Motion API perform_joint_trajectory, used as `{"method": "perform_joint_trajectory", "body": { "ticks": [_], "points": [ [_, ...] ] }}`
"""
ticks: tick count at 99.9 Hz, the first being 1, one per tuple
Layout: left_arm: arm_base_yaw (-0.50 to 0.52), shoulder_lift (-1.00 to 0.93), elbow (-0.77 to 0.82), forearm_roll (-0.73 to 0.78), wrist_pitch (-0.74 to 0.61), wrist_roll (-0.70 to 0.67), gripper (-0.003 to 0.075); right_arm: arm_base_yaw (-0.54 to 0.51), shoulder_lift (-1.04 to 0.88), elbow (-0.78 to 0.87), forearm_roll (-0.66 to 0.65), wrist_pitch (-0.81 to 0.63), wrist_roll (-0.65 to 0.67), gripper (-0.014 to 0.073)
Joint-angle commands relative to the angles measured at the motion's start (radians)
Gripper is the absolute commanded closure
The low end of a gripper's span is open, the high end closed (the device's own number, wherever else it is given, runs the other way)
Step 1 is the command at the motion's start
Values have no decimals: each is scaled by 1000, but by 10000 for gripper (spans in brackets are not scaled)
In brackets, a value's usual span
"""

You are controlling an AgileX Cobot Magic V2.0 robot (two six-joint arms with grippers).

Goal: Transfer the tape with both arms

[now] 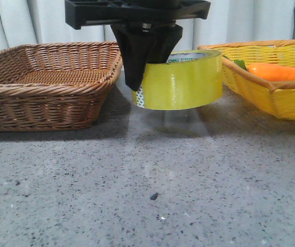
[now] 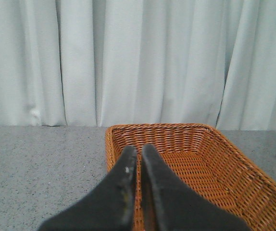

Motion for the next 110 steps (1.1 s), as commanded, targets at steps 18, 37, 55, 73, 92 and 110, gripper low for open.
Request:
{"method": "perform_joint_trajectory", "body": {
  "ticks": [18,37,55,73,92,110],
  "points": [
    [-2,16,-35,-21,-82,-7,741,-1,-53,-36,-21,30,-11,362],
    [-2,16,-54,-21,-76,-7,741,-1,-63,-36,-41,43,-10,314],
    [-32,16,-135,-21,-50,-7,741,-1,-141,-36,-106,36,24,345],
    [-154,21,-192,-26,-7,-7,741,-1,-276,-36,-132,24,42,603],
    [-323,86,-214,-26,-2,-7,741,-1,-424,-36,-133,15,42,668],
    [-472,204,-214,-4,-50,-5,739,-1,-579,-36,-138,-111,42,668]
  ]
}}
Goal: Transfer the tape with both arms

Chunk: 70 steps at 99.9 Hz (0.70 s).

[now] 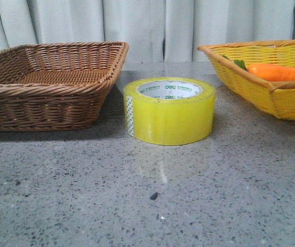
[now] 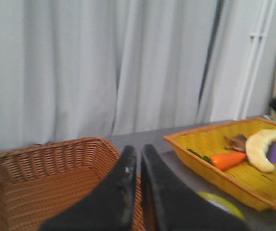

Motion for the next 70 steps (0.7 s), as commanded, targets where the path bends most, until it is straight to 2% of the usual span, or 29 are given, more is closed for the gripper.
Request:
{"method": "perform_joint_trajectory", "body": {
  "ticks": [1,14,31,47,58,70],
  "points": [
    [-75,67,-35,14,-101,-5,738,-3,-105,-35,-28,-117,0,668],
    [-169,174,-59,45,-114,-5,675,-3,-204,-24,-34,-145,0,668],
    [-265,329,-135,43,-114,-5,482,-3,-312,30,-43,-144,0,668],
    [-319,480,-235,43,-95,-5,350,-3,-401,106,-43,-144,0,668],
    [-348,573,-318,43,-16,-5,314,-3,-445,155,-43,-137,0,668],
    [-352,666,-445,39,161,-5,309,-3,-481,195,-43,-130,0,668]
  ]
}}
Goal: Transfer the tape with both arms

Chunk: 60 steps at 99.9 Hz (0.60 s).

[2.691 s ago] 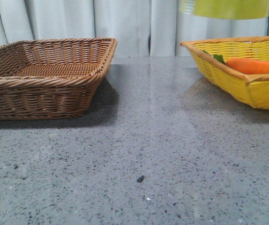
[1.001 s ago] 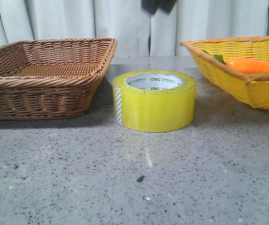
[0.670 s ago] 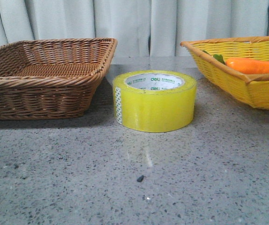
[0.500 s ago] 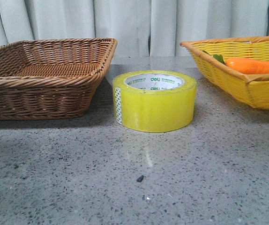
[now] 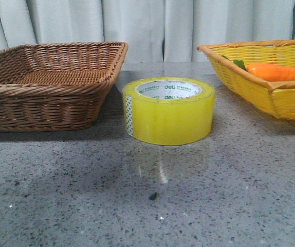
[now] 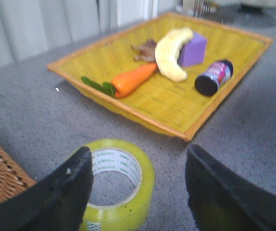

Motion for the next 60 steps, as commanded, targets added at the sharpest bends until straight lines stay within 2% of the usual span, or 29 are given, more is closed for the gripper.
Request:
{"method": "perform_joint_trajectory", "body": {
  "ticks": [1,7,14,28,42,60],
  "points": [
    [-9,47,-119,-1,70,-5,309,-3,-28,7,-20,-62,0,668],
    [-9,94,-184,-9,167,-5,309,-3,-40,18,-20,-65,0,668],
    [-15,144,-243,-30,219,22,309,-3,-44,20,-20,-62,0,668],
    [-39,249,-331,-56,241,106,311,-3,-46,20,-20,-42,0,668],
    [-41,344,-403,-94,315,105,311,-3,-46,20,-20,-33,0,668],
    [-41,435,-437,-101,318,105,311,-3,-46,20,-20,4,0,668]
  ]
}}
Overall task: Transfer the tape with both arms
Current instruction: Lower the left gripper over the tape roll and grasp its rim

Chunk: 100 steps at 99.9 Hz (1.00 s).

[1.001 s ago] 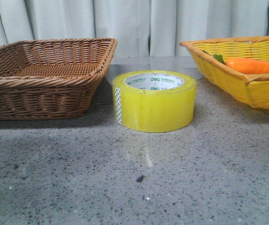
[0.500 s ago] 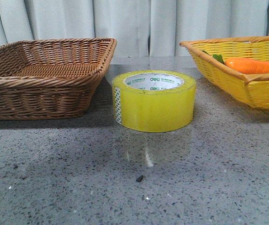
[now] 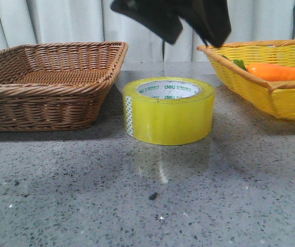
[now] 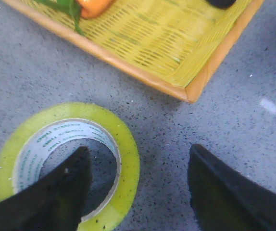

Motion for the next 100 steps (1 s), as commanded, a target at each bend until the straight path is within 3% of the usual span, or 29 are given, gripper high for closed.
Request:
{"method": "perform_joint_trajectory", "body": {
  "ticks": [1,56,100],
  "points": [
    [-6,3,-44,-12,-47,1,311,-3,-2,-17,-20,-53,0,668],
    [4,150,-46,1,-105,1,332,-3,-2,-17,-18,-15,0,668],
    [4,151,-55,-5,-104,1,637,-3,-2,-17,-18,-37,0,668]
  ]
}}
